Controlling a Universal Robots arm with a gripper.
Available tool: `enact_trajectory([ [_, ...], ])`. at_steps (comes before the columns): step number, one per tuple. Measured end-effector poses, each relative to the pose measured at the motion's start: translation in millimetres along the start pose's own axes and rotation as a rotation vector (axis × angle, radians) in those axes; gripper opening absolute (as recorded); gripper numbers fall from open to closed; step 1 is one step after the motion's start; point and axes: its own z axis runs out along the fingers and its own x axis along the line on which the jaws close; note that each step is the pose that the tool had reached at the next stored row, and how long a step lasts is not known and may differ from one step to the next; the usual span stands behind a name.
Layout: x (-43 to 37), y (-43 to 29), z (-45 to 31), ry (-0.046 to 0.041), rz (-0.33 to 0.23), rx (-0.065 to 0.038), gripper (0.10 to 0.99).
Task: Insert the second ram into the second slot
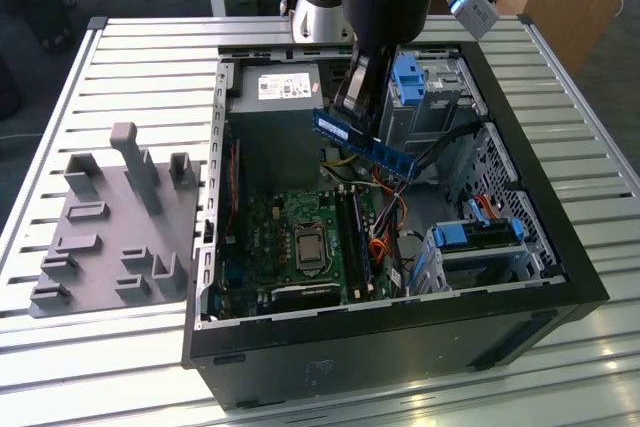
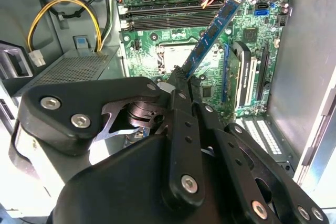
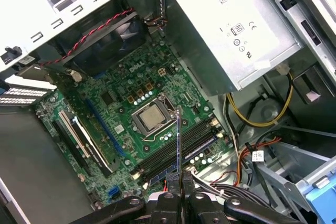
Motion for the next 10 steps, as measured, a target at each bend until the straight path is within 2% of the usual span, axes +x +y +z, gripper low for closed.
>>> enact_trajectory([
  [10, 0.0, 0.0, 0.1, -0.0010, 0.028, 0.000, 0.137],
])
